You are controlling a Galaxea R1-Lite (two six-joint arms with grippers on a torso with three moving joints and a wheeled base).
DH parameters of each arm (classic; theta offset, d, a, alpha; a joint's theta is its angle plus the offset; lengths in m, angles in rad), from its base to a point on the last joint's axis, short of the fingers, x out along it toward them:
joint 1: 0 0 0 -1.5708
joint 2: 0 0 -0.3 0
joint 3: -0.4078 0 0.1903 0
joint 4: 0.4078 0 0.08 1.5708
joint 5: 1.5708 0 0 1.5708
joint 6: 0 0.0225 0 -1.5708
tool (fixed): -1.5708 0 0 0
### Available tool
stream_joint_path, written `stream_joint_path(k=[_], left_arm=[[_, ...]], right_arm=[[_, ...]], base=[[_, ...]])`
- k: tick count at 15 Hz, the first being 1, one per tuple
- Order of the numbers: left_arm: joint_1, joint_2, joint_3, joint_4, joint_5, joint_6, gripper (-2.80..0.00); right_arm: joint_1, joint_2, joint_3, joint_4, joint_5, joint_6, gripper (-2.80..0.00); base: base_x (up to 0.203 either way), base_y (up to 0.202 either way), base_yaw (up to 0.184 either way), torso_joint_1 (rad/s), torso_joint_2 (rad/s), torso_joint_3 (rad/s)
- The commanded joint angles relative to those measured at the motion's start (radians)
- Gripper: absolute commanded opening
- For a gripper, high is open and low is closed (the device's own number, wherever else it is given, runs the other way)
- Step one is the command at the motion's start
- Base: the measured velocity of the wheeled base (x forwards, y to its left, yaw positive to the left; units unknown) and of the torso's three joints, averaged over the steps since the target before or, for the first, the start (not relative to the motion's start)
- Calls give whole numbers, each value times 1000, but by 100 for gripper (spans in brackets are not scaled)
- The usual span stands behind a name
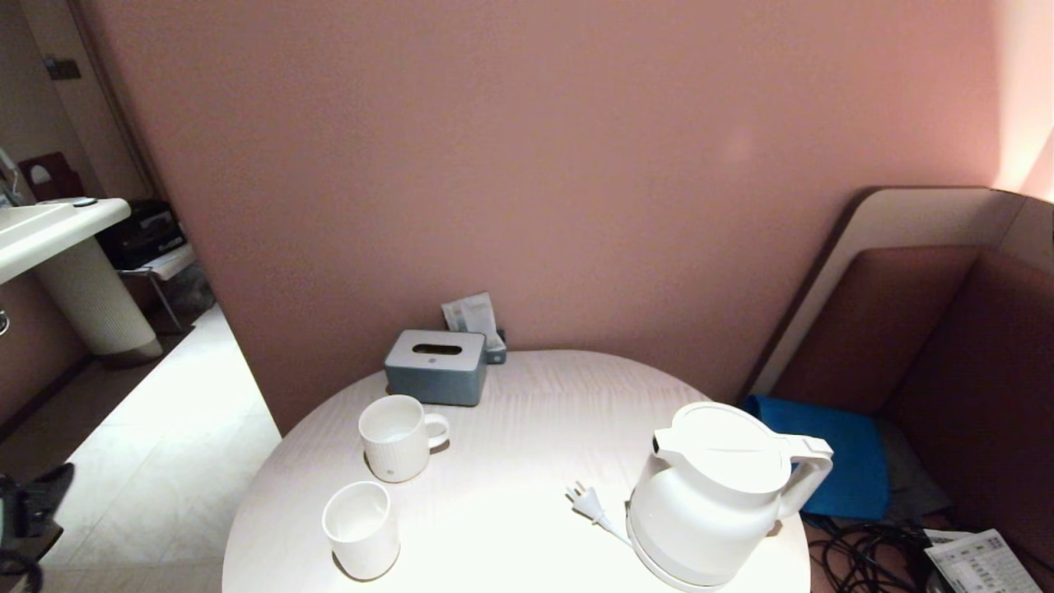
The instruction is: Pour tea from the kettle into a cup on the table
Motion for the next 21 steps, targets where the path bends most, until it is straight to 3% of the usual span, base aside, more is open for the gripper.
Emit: stream_joint_path(k=[1,3,6,8,12,13,14,15,17,18,19,21], left_arm=[[8,-193,43,5,236,107,0],[95,-284,126,5,316,146,0],[132,-411,192,4,325,157,0],[139,-497,203,4,279,157,0],[294,-651,189,5,206,200,0],[298,-671,197,-5,119,207,0],[294,-688,210,-31,-20,209,0],[291,-711,225,-66,-180,209,0],[285,-784,268,-109,-562,197,0],[282,-813,298,-118,-705,189,0],[280,-824,335,-124,-766,183,0],[279,-842,404,-134,-829,175,0]], right_arm=[[0,1,0,0,1,0,-280],[0,1,-1,0,1,0,-280],[0,1,-1,0,1,0,-280],[0,1,1,0,1,0,-280],[0,1,0,0,1,0,-280],[0,1,0,-1,1,0,-280],[0,1,1,0,1,0,-280],[0,1,0,0,1,0,-280],[0,1,0,0,1,0,-280],[0,1,1,0,1,0,-280],[0,1,-1,0,1,0,-280],[0,1,1,0,1,0,-280]], base=[[0,0,0,0,0,0],[0,0,0,0,0,0],[0,0,0,0,0,0],[0,0,0,0,0,0],[0,0,0,0,0,0],[0,0,0,0,0,0],[0,0,0,0,0,0],[0,0,0,0,0,0],[0,0,0,0,0,0],[0,0,0,0,0,0],[0,0,0,0,0,0],[0,0,0,0,0,0]])
